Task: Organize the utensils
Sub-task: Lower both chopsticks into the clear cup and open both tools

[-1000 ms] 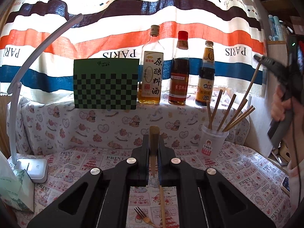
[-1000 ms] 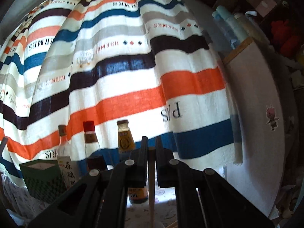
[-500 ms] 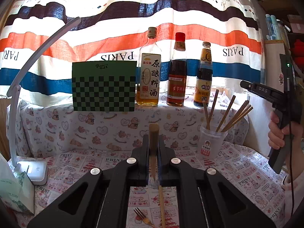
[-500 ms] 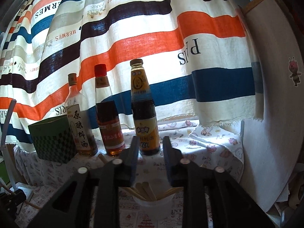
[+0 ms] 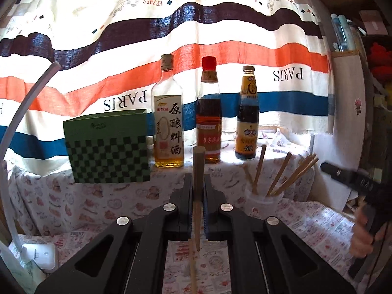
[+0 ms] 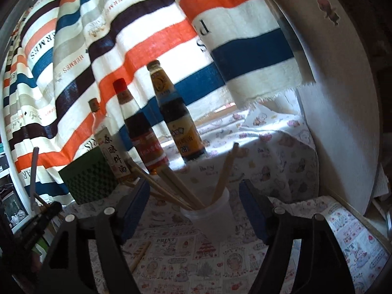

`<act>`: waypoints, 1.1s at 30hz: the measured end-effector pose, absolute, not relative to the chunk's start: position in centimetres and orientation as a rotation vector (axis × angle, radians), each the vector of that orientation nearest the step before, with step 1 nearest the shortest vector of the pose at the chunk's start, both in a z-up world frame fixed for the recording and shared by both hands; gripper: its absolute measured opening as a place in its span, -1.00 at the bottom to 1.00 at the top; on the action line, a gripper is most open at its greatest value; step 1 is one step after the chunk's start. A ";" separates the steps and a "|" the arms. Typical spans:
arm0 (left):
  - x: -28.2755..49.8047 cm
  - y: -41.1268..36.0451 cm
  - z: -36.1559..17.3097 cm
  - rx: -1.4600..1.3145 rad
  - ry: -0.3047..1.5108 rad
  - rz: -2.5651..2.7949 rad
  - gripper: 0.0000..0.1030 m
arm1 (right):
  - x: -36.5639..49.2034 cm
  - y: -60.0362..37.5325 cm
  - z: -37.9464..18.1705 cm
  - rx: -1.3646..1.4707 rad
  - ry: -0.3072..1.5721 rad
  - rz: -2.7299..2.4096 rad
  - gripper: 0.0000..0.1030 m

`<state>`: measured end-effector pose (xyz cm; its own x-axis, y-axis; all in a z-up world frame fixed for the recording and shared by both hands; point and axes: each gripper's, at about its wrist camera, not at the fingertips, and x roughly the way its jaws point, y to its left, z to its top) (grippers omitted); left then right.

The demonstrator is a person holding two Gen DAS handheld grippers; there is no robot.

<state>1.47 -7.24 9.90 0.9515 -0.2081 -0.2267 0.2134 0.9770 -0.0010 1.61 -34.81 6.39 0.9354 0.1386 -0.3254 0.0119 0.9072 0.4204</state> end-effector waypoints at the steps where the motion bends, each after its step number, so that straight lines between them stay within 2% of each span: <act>1: 1.9 -7.6 10.7 0.005 0.227 -0.229 -0.89 | 2.2 -35.1 5.9 0.450 0.397 0.055 0.41; 7: 5.1 -9.3 14.5 -0.142 0.213 -0.303 -0.89 | 5.0 -36.2 2.9 0.475 0.588 -0.079 0.41; 14: 7.1 -11.2 15.8 -0.275 0.129 -0.346 -0.89 | 5.5 -36.4 2.3 0.428 0.598 -0.129 0.41; 33: 10.9 -16.5 11.0 -0.181 0.233 -0.345 -0.89 | 5.4 -36.4 2.8 0.401 0.584 -0.144 0.41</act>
